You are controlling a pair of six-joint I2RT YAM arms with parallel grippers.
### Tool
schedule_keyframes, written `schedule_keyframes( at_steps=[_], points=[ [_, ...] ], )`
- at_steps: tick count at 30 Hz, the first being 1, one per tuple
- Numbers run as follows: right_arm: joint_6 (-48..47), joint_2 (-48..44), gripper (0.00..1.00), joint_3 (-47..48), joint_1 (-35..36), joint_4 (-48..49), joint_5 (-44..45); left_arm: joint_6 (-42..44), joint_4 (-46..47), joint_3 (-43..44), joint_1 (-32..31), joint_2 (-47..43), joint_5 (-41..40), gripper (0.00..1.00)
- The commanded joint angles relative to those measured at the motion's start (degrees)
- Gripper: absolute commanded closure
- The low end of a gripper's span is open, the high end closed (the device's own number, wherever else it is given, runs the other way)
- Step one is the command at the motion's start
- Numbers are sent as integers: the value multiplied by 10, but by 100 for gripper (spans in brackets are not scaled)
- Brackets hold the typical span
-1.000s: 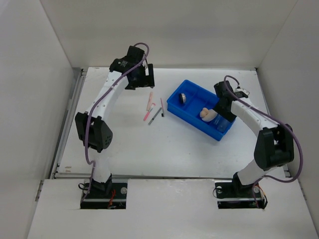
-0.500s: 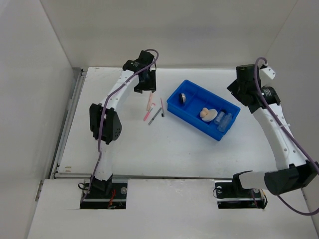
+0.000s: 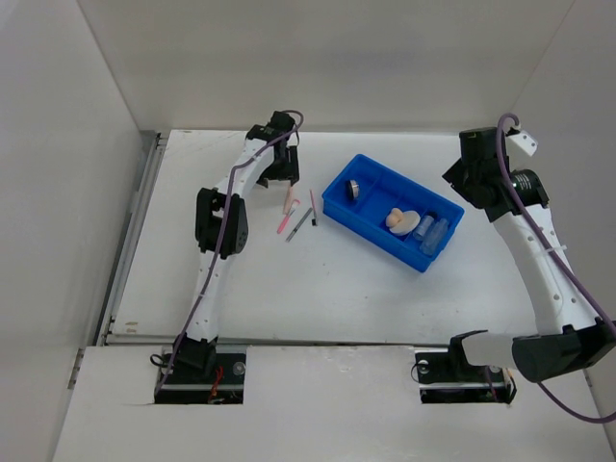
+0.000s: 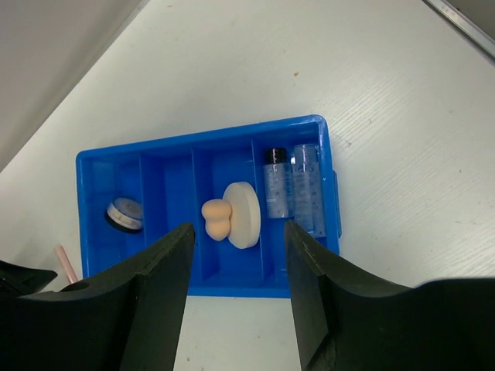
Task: Organize the makeup
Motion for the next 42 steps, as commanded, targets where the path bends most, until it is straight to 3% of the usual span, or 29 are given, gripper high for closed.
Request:
schedule_keyframes(
  at_steps=[1,11,13,18,19,22,23,24,33,37,42],
  points=[
    [-9,-12,44,3,3,-9,10,15,5,29,-5,1,-5,33],
    [-9,-12,44,3,3,-9,5,26,22,6,-22,26,-10,35],
    [-9,-12,44,-3,3,-9,5,26,22,6,-22,33,-10,39],
    [-9,-12,44,-3,3,-9,5,20,9,-1,-22,53,-10,58],
    [-9,-12,44,-3,3,-9,5,20,9,-7,-22,53,-10,70],
    [-9,-12,44,-8,3,-9,5,20,4,-7,-22,41,-23,86],
    [-9,-12,44,-8,3,-9,5,20,4,-13,-22,23,-23,98],
    [-9,-12,44,-8,3,-9,5,20,10,-13,-22,11,-37,100],
    [-9,-17,44,-19,3,-3,-6,66,64,-121,-41,-207,-28,100],
    [-9,-17,44,-31,3,5,-19,108,52,-121,-85,-237,8,100],
    [3,-25,44,-46,3,16,-34,146,15,-27,-152,-199,73,100]
  ],
)
